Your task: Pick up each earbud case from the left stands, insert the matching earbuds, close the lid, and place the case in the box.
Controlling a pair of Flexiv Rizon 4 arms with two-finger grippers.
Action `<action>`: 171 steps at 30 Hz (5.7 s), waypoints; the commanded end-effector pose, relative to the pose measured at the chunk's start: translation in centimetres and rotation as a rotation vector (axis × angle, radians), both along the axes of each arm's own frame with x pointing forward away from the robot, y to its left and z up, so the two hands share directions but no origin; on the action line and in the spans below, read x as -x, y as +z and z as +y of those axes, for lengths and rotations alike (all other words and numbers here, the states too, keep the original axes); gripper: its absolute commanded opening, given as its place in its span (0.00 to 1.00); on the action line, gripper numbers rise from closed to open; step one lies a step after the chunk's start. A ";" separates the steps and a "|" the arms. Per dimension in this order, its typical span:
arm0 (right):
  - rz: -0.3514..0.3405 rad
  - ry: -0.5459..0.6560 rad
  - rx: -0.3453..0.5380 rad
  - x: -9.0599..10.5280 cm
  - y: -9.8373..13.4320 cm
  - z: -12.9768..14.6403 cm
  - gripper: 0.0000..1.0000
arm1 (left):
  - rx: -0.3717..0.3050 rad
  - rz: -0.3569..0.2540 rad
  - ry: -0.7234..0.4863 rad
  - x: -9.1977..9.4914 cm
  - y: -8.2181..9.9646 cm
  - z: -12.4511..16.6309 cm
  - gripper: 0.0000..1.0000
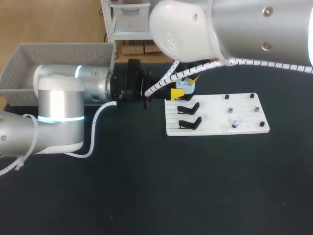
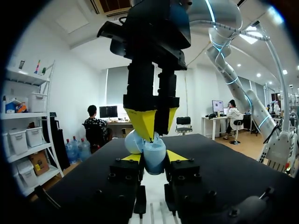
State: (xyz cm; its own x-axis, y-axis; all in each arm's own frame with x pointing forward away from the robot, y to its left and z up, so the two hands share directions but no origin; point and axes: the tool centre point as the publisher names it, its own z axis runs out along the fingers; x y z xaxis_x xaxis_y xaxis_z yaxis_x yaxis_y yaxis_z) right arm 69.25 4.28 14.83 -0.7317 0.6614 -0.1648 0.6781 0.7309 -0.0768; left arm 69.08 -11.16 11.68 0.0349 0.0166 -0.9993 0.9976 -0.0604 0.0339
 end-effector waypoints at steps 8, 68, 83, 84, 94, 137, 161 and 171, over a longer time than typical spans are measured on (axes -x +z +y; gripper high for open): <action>-0.205 0.058 -0.133 4.4 4.7 -3.3 0.77 | 0.003 -0.003 0.001 0.3 0.0 -0.1 0.00; -0.091 0.417 -0.066 5.8 -11.7 -14.8 0.46 | 0.003 -0.003 0.001 0.3 0.0 -0.1 0.00; -0.098 0.399 -0.074 5.6 -12.5 -14.3 0.38 | 0.003 -0.003 0.001 0.3 0.0 -0.1 0.00; -0.098 0.399 -0.074 5.5 -12.5 -14.3 0.38 | 0.003 -0.003 0.001 0.3 0.0 -0.1 0.00; -0.103 0.393 -0.079 4.7 -12.7 -14.3 0.33 | 0.003 -0.003 0.001 0.3 0.0 -0.1 0.00; -0.082 0.363 -0.078 4.4 -12.8 -14.7 0.00 | 0.003 -0.003 0.001 0.3 0.0 -0.1 0.00; -0.135 0.834 -0.118 4.4 5.7 -10.8 0.00 | 0.003 -0.003 0.001 0.3 0.0 -0.1 0.00; -0.105 1.003 -0.065 4.8 7.2 -6.8 0.00 | 0.003 -0.003 0.001 0.3 0.0 -0.1 0.00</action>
State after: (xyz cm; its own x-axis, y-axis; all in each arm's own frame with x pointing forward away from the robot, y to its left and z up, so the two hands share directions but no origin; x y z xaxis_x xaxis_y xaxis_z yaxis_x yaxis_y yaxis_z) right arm 64.11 -3.50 21.85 -0.9323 -0.2359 -0.2741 -0.2502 0.9680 0.0179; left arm 68.92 -11.23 11.70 0.0349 0.0154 -0.9993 0.9974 -0.0641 0.0339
